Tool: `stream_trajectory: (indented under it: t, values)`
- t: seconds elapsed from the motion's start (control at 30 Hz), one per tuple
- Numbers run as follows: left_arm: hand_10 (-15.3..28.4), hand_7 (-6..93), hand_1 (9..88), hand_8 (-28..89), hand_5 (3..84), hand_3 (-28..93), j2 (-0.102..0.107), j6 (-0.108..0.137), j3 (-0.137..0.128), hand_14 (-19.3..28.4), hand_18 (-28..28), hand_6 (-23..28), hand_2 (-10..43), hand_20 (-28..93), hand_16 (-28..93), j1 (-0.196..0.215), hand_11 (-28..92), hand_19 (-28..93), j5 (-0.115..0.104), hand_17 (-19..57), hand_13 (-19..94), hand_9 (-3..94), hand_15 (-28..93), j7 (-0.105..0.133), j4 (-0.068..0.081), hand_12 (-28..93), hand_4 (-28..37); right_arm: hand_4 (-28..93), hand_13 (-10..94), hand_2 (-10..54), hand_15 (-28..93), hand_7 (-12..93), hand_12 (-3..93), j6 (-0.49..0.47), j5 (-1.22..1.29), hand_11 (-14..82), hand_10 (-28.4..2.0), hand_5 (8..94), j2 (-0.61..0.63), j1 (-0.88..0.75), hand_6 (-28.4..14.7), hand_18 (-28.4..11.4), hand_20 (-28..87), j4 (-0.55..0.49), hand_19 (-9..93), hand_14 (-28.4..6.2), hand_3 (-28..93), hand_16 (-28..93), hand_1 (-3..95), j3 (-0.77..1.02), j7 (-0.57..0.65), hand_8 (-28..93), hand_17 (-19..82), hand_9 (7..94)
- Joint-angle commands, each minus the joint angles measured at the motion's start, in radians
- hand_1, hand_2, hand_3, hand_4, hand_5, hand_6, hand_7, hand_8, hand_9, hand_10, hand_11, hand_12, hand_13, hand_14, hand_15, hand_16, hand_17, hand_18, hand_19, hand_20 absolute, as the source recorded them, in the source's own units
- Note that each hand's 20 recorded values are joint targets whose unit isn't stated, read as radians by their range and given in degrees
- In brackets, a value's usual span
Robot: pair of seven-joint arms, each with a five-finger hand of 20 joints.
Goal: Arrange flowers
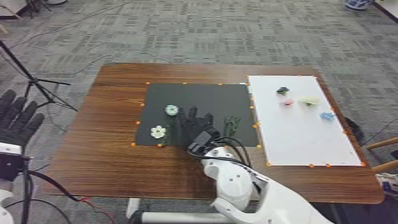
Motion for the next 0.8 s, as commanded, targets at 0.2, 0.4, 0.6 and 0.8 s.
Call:
stream_trajectory:
  t: [0.2, 0.4, 0.6, 0.8]
  values:
    - [12.2, 6.3, 22.4, -7, 35.0, 65, 0.0, -0.011, -0.012, 12.1, 8.8, 7.2, 18.0, 9, -2, 0.028, 10, 17, -0.019, -4.6, 19, 29.6, 18, 0.014, -0.01, 12, -28.3, -28, 54, -9.5, 84, 4, 12.0, -0.038, 0.042, 4.2, -28.4, 25.6, 0.014, -0.011, -14.2, -28.4, 40, -0.067, 81, -19.5, 83, 20, 42.8, 0.039, -0.014, -8, 27, 25.8]
    - [12.2, 6.2, 22.5, -7, 35.0, 65, -0.005, -0.006, -0.01, 12.1, 8.8, 7.2, 18.1, 9, -2, 0.03, 9, 17, -0.019, -4.6, 19, 29.6, 18, 0.011, -0.011, 12, -28.3, -28, 54, -9.5, 84, 3, 12.0, -0.008, 0.072, 3.9, -28.4, 26.5, 0.013, -0.032, -14.8, -28.4, 41, -0.115, 81, -19.9, 78, 20, 39.3, 0.083, 0.02, -8, 27, 26.2]
    - [12.0, 6.3, 22.4, -7, 35.0, 65, -0.004, -0.01, -0.011, 12.0, 8.8, 7.1, 18.2, 9, -2, 0.032, 9, 17, -0.018, -4.6, 19, 29.6, 18, 0.013, -0.013, 12, -28.3, -28, 55, -9.5, 83, 2, 12.0, 0.045, 0.172, 4.2, -28.4, 29.2, 0.025, -0.087, -15.0, -28.4, 41, -0.181, 81, -20.4, 74, 20, 35.9, 0.211, 0.056, -8, 28, 27.5]
    - [12.1, 6.1, 22.3, -7, 34.8, 65, -0.005, -0.014, -0.026, 11.9, 8.7, 7.0, 18.3, 9, -2, 0.029, 9, 17, -0.004, -4.5, 19, 29.5, 17, 0.013, -0.015, 11, -28.3, -28, 58, -9.5, 82, 5, 11.6, 0.095, 0.297, 7.0, -27.6, 38.9, 0.088, -0.127, -13.1, -28.4, 40, -0.217, 81, -19.5, 74, 20, 34.5, 0.434, 0.104, -8, 30, 36.6]
